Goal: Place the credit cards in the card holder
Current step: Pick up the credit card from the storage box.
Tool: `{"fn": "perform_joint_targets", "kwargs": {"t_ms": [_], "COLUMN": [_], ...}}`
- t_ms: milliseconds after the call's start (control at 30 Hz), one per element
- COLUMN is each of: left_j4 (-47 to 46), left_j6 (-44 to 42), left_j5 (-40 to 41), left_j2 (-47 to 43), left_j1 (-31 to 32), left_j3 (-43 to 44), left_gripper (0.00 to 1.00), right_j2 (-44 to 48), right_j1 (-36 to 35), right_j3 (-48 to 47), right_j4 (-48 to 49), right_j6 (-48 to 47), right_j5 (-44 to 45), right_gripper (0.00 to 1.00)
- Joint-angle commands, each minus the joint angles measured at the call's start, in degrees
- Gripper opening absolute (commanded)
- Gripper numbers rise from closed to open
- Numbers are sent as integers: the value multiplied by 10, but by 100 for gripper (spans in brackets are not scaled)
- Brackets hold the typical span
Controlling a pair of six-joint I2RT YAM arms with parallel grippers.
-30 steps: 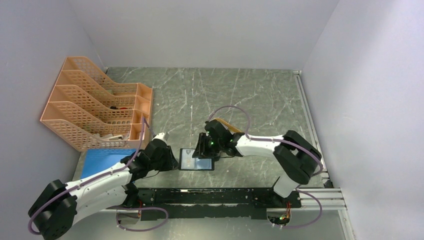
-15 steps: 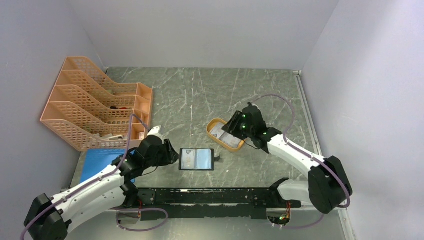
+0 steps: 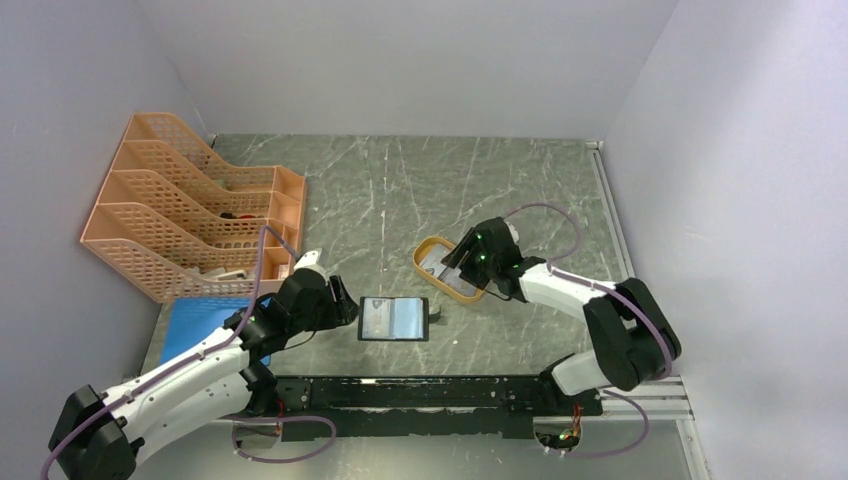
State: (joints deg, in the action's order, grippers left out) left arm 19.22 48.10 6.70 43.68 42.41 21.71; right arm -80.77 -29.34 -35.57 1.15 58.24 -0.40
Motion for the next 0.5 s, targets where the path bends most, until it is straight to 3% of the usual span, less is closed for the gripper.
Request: {"fn": "perform_joint_targets", "kwargs": {"t_ms": [0, 467], "left_j4": [6, 5], "left_j6": [2, 11], "left_j5": [12, 12], "left_j2": [2, 11], "left_j1": [-1, -1], "left_j3": [17, 11], "left_gripper": [57, 54], "right_j2": [-41, -112], "right_j1": [1, 1], "right_j3": [-23, -53], "right_j4": [19, 4], "right_j6": [38, 52], "right_j5": [26, 42], "right_gripper": [62, 49]}}
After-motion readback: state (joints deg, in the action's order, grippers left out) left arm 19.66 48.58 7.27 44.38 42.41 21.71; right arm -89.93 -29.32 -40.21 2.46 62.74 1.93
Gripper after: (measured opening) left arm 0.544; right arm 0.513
